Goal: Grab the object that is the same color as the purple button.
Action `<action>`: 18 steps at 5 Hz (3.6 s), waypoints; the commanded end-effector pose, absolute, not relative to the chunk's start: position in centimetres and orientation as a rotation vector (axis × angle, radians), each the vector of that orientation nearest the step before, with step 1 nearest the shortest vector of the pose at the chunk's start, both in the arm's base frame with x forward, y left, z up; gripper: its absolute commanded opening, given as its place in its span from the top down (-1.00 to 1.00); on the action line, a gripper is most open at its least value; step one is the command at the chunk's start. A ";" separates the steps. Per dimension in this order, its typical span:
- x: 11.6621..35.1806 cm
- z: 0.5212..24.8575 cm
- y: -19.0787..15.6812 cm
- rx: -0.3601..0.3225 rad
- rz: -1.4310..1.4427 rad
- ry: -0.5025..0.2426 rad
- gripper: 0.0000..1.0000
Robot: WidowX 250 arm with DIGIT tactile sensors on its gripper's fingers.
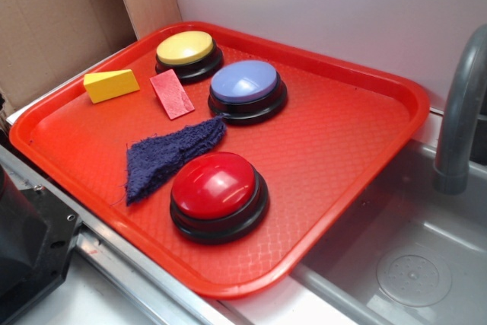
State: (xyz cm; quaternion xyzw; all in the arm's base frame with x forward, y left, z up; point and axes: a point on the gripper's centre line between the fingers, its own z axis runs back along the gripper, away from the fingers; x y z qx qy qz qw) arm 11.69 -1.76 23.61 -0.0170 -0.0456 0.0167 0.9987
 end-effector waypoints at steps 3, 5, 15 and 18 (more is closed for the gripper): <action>13.8 18.6 -2.5 0.015 -0.069 -0.068 -1.00; 16.2 13.4 -1.9 0.033 0.102 -0.062 -1.00; 21.7 1.5 -2.0 0.044 0.258 -0.028 1.00; 22.2 5.1 -1.1 0.013 0.323 -0.030 1.00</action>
